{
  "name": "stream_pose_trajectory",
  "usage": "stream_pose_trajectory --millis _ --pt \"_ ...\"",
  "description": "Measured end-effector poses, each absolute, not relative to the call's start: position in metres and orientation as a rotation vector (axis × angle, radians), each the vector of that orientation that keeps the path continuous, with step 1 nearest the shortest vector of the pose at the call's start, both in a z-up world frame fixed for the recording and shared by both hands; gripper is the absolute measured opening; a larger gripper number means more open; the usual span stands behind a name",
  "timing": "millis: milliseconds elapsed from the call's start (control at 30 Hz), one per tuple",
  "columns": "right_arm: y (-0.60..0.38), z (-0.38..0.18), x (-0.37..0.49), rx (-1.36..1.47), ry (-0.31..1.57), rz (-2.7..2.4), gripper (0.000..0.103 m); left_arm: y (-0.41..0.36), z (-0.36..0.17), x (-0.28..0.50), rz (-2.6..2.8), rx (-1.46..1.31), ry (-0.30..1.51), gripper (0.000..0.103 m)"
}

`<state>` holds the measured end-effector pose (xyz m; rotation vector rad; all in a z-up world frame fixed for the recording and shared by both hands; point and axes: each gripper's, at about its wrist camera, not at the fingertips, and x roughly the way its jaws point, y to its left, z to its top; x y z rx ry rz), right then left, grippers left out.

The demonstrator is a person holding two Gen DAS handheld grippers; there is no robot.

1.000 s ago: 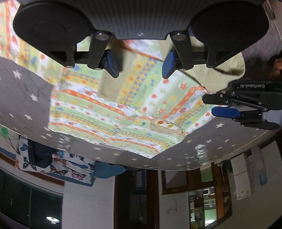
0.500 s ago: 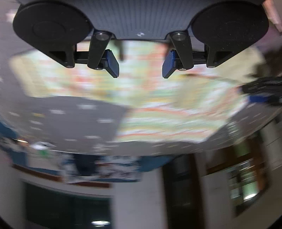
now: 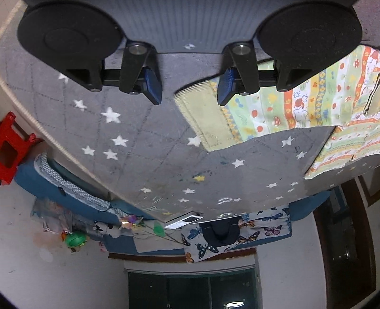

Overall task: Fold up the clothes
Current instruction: 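Grasp the khaki cuff of the other sleeve with the right tool, then fold the held sleeve across the shirt body with the right tool, release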

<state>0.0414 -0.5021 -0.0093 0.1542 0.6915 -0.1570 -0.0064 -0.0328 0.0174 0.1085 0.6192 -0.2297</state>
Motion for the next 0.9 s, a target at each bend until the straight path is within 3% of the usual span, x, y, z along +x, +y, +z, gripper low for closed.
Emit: stream_pose_trajectory --millis 33,100,167,667,900 --pt "-0.501 -0.011 0.041 0.149 0.687 -0.158 0.048 -0.032 0.018 -0.007 -0.226 0.107 0.620 0.068" --pt "-0.499 -0.010 0.042 0.150 0.679 -0.158 0.025 -0.029 0.018 -0.008 -0.219 0.103 0.619 0.068" --pt "-0.499 -0.009 0.043 0.182 0.677 -0.134 0.011 -0.026 0.017 -0.008 -0.210 0.096 0.621 0.068" --pt "-0.400 0.097 0.042 0.349 0.441 0.330 0.009 -0.011 0.014 -0.016 -0.192 0.035 0.618 0.068" --pt "-0.309 0.110 0.061 0.303 0.438 0.524 0.009 -0.005 0.014 -0.021 -0.186 0.010 0.611 0.069"
